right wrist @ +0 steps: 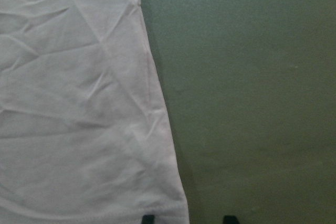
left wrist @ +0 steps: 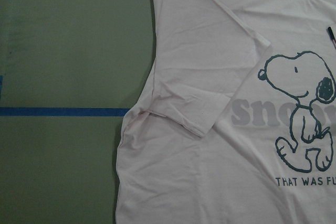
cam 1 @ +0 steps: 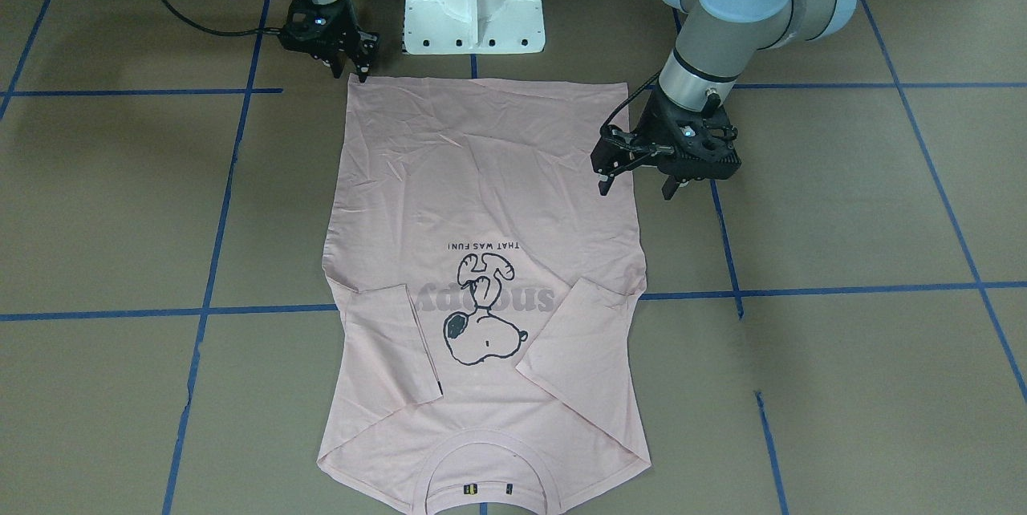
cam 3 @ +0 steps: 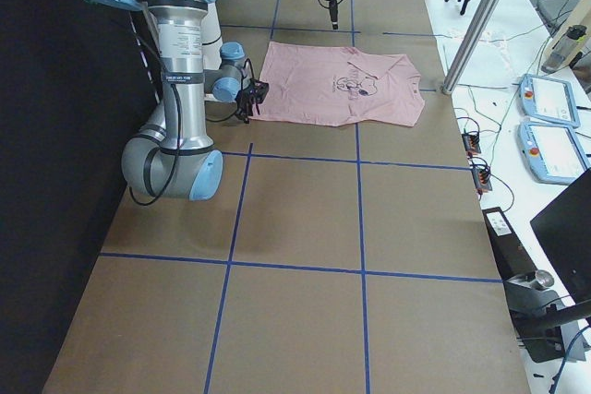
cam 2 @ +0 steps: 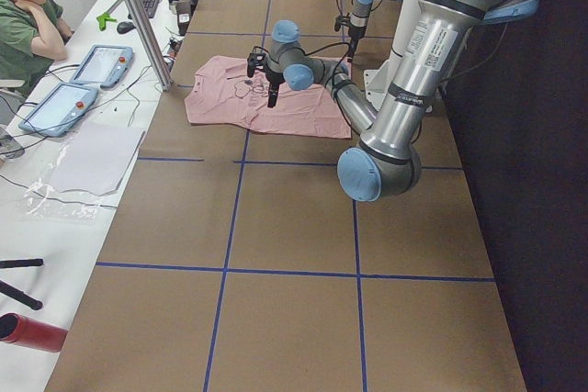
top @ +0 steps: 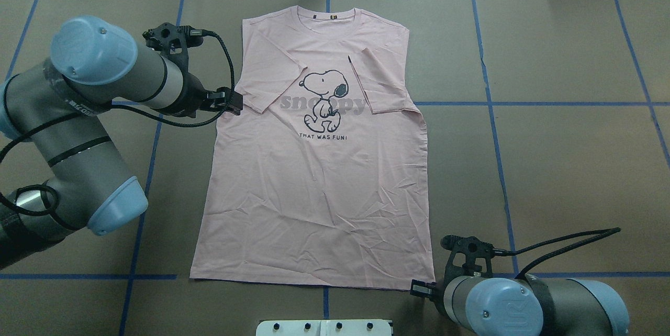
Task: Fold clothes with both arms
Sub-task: 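Move both grippers to the shirt hem corners nearest the robot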
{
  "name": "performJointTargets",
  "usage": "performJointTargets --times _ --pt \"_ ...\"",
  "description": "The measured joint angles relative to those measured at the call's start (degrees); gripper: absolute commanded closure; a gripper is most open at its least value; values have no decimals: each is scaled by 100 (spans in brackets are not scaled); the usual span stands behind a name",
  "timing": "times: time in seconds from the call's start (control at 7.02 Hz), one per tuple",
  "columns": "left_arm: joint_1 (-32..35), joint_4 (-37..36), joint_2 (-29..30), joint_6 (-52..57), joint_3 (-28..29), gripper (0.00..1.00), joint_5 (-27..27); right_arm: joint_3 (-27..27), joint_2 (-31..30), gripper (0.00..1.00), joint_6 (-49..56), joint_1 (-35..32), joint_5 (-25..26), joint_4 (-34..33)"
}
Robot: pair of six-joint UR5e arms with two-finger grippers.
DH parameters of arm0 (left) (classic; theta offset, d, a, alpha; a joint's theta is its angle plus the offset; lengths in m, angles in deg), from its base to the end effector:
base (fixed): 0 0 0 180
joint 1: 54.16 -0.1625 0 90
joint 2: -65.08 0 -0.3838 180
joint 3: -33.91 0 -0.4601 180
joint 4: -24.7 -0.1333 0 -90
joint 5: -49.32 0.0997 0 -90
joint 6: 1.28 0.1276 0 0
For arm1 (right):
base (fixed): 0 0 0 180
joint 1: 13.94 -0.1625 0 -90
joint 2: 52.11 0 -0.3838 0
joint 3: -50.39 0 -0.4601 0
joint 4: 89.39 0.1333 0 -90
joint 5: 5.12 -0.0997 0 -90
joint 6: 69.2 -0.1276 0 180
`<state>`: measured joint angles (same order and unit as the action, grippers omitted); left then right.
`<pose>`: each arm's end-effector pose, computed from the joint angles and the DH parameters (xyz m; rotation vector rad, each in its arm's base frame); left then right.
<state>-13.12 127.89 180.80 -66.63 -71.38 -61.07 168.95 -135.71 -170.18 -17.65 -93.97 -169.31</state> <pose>0.4463 -0.5063 0.1955 0.2310 0.9636 -0.0940 -0.5706 -0.1731 0.2999 -0.0309 -0.7879 0.2509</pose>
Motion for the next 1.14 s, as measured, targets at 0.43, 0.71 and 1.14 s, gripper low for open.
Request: performJointTargets --times 0.43,0.71,1.14 --pt "0 13 8 -3 0 0 0 45 2 100 -8 -20 -41 3" --pt "-12 6 -13 -63 3 0 -6 139 1 100 -8 -50 -50 1" --pt "-784 20 -674 -1626 -476 1 340 280 -39 100 18 -134 -73 -5"
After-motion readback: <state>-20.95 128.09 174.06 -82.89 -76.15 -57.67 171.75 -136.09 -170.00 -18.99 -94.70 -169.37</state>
